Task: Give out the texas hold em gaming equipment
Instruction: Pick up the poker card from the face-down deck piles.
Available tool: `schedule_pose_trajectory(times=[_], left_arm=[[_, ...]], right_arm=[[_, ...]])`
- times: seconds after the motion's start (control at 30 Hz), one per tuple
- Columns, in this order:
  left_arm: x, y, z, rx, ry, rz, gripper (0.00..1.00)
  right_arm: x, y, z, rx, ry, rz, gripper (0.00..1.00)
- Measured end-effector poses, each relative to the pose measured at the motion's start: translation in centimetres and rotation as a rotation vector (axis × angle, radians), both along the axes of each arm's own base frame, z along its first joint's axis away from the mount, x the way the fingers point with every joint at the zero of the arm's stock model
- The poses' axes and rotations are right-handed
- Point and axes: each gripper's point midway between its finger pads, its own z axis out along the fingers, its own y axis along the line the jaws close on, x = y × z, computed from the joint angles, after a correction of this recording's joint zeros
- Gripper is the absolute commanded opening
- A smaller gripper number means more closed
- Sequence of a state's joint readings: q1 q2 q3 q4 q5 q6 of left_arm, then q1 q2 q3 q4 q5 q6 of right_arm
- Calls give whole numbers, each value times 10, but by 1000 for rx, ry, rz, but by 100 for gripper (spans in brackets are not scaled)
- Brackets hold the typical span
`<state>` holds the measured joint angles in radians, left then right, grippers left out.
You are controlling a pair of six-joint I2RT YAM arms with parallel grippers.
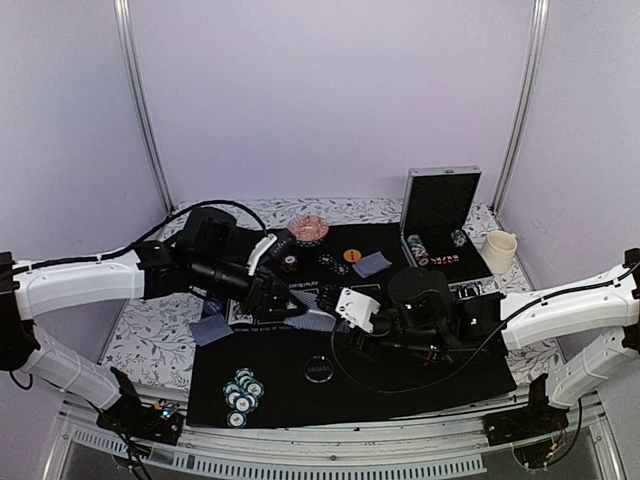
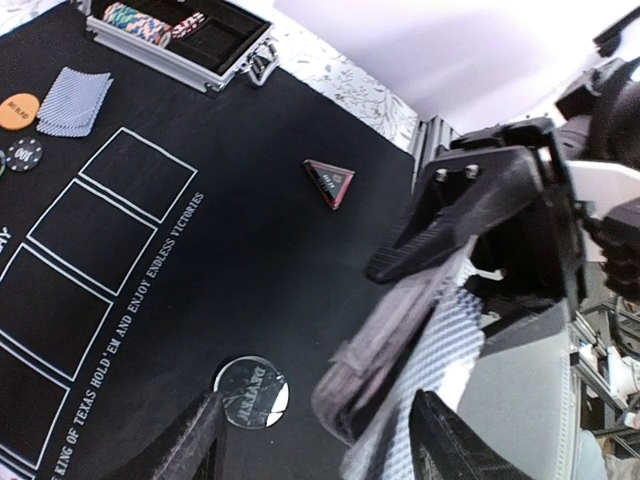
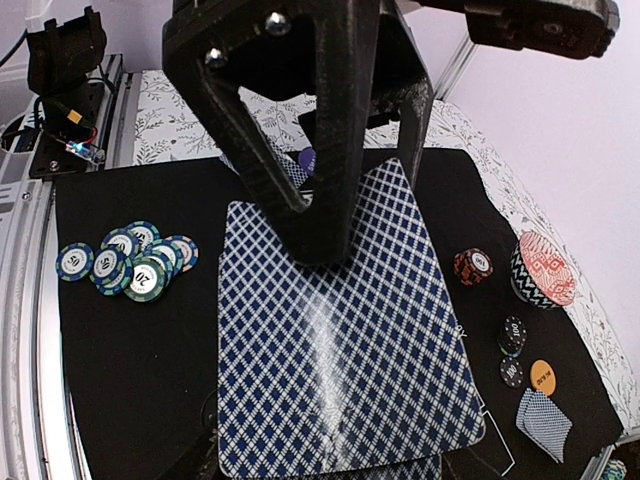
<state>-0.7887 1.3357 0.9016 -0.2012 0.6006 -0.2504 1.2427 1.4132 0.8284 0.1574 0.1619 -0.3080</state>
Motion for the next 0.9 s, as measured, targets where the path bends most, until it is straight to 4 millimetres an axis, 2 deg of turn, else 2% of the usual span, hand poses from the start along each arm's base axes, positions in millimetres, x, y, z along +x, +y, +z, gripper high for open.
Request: schedule_pose_trajectory(times=[0.2,0.27,0.4,0.5,0.63,0.9], left_arm=[[-4,4,17,-45,-16,-15,66],[-3,7,23,-58,-22,-11,62],[-4,10,23,-66,-11,-13,42],[-7,11,19,-61,7,-18,21],[-8,11,19,-65,16,-25,0],[-14,11,23,-83,26,-52,0]], right_arm=[[0,0,0,0,0,0,49],[0,0,0,0,0,0,49],[0,0,0,0,0,0,49],[0,0,0,0,0,0,49],[0,0,0,0,0,0,49],[0,0,0,0,0,-1,49]])
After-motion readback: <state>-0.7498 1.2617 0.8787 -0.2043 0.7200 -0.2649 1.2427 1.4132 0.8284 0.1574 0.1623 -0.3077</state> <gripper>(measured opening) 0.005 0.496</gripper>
